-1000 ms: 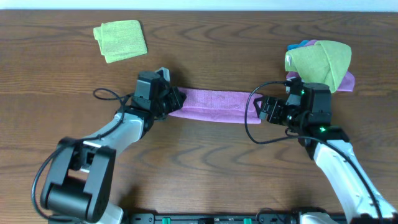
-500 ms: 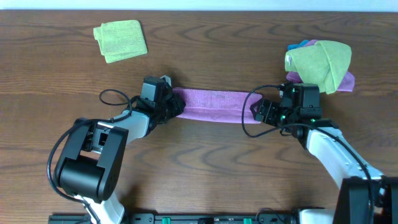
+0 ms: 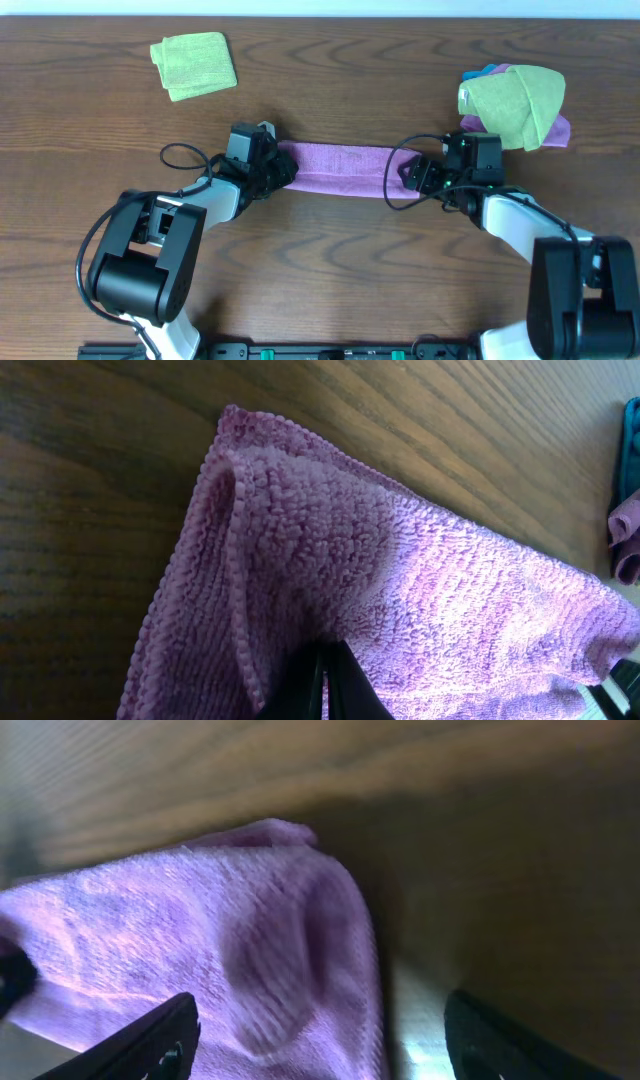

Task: Fold the cloth
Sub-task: 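Lower the folded edge and regrasp the folded strip ends with both grippers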

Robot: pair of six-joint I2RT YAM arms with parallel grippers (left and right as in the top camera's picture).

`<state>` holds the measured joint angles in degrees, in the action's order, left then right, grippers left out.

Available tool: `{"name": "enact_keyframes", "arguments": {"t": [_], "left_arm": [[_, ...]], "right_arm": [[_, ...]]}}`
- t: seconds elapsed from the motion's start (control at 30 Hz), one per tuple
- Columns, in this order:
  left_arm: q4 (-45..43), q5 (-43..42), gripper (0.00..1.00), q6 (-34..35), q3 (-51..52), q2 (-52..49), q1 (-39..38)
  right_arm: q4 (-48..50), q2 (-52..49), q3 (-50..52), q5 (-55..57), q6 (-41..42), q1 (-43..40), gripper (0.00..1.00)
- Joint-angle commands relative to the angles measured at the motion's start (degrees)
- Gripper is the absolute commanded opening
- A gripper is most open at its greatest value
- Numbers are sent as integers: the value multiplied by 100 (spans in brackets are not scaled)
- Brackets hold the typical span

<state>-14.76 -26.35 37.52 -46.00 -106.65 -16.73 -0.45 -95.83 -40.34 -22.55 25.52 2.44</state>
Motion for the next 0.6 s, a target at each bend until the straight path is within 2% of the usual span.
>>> {"name": "enact_keyframes", "arguments": {"t": [0.0,0.2,0.27,0.33,0.4,0.57], "left_arm": [[101,127,6,24,-68,-87,-17],[101,125,6,24,-68,-87,-17],[101,125,6,24,-68,-87,-17],[101,125,6,24,-68,-87,-17],[103,125,6,24,-68,-87,-11],[101,125,6,24,-68,-85,0]], "right_arm": [[133,-315,-37,-214,238,31,77],[629,-717,-37,-339,323,306,71],[732,-787,-37,-337,319,404,56],[846,-800,-37,-332,310,455,27],[975,-761,-37,-341,205,457,3],[1036,-245,-39,-330,-96,439,1]]}}
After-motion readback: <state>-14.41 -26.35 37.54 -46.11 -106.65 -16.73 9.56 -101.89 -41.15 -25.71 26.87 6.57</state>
